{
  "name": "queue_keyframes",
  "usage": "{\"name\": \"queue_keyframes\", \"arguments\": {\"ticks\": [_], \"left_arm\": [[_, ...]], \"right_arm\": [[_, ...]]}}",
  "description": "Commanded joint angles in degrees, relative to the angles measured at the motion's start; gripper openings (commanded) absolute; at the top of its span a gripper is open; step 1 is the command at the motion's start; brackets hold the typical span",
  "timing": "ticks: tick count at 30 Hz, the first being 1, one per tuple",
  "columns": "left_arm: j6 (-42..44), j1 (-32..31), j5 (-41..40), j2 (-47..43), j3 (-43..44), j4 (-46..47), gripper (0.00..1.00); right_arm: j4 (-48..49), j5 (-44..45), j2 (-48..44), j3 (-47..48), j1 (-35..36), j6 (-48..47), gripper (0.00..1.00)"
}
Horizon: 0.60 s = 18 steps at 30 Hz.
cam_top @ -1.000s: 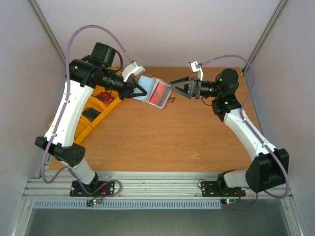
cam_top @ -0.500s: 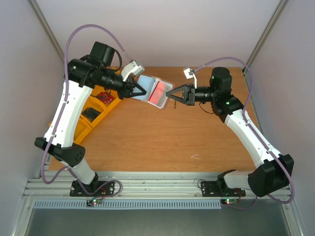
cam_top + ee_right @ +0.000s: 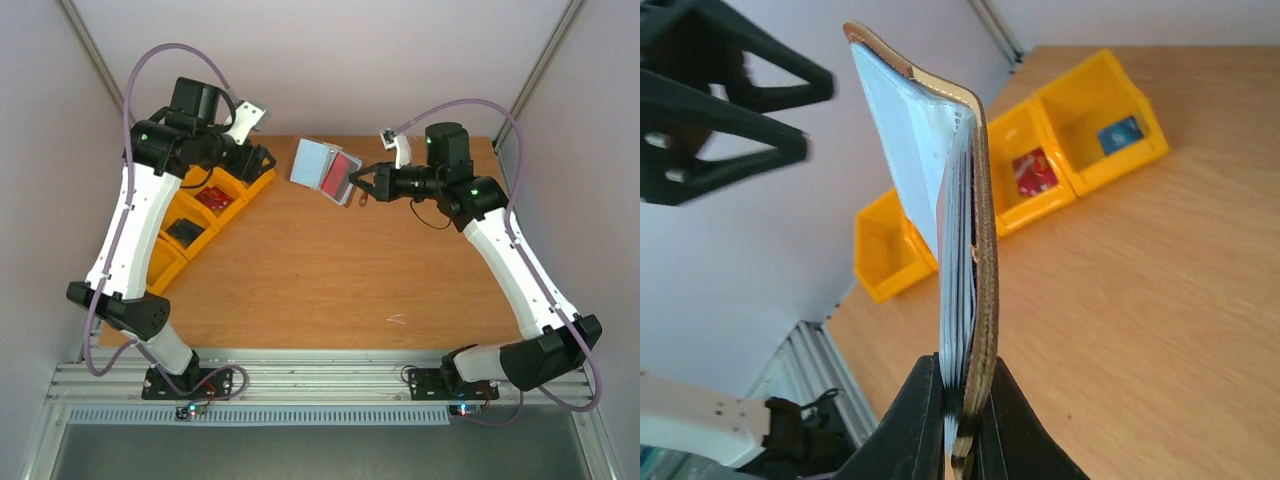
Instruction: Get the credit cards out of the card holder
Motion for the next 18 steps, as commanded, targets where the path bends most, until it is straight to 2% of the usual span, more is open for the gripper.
{"name": "queue_keyframes", "arguments": {"ticks": [1, 2, 4, 6, 8, 12, 18], "left_arm": [[-0.13, -0.08, 12.45, -0.58, 3.42, 0.07, 0.56], [0.79, -0.14, 20.05, -0.64, 3.64, -1.49, 0.49], [3.50, -0.74, 35.37, -0.89, 2.95, -4.59, 0.43], [5.88, -2.45, 43.24, -1.23, 0.81, -5.32, 0.42], [4.46, -3.85, 41.71, -1.54, -2.82, -2.49, 0.43], [-0.01, -3.97, 31.79, -1.70, -6.76, 1.20, 0.43], [1.34, -3.81, 33.36, -1.83, -5.71, 0.26, 0.43]], "right_arm": [[-9.02, 9.26, 1.36, 3.31, 2.51, -4.10, 0.01], [-9.72, 9.82, 1.84, 4.09, 3.11, -4.15, 0.01], [-10.84, 9.60, 2.97, 5.83, 3.68, -4.48, 0.01], [-10.47, 7.02, 3.69, 6.45, 4.14, -5.04, 0.01], [-9.73, 1.86, 4.20, 6.98, 4.41, -6.12, 0.01], [-6.43, -7.13, 3.08, 6.08, 5.22, -7.72, 0.01], [-4.88, -14.57, 1.99, 6.12, 5.28, -8.13, 0.01]]}}
